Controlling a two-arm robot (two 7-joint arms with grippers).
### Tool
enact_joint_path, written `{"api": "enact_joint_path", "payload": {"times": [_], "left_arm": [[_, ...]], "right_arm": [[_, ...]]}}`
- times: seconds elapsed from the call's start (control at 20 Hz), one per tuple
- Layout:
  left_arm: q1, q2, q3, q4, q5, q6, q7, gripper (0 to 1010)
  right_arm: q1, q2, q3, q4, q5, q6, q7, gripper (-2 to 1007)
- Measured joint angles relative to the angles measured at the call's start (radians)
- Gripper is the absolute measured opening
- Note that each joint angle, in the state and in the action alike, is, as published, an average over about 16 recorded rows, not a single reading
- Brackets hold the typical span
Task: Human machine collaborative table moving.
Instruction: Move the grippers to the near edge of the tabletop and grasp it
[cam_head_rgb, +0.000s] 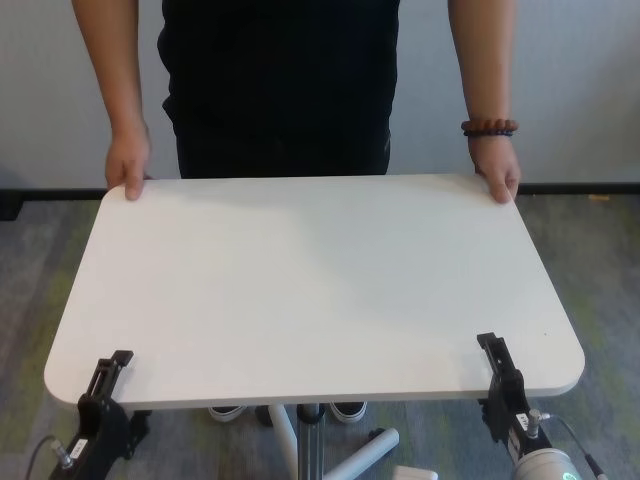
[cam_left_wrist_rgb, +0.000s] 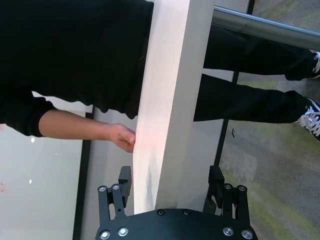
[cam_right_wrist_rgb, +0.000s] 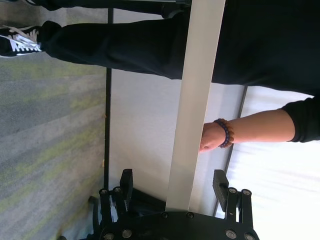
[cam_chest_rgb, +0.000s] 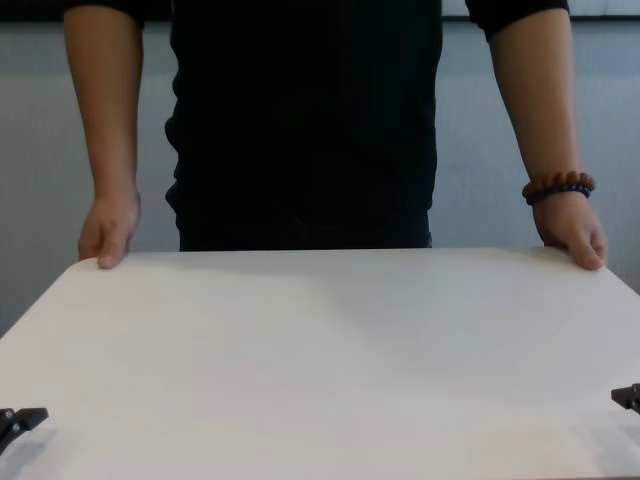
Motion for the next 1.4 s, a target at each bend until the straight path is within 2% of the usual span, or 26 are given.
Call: {"api": "enact_joint_path", "payload": {"times": [0.35,0.6,1.4], "left_arm": [[0.000,0.000,0.000,0.000,0.000,0.000,0.000,987],[0.000,0.000,0.000,0.000,0.000,0.000,0.000,932],[0.000,0.000,0.000,0.000,0.000,0.000,0.000,515]], "right_arm": [[0.000,0.000,0.000,0.000,0.000,0.000,0.000,966],[0.000,0.000,0.000,0.000,0.000,0.000,0.000,882],[0.000,0.000,0.000,0.000,0.000,0.000,-0.001,377]]}}
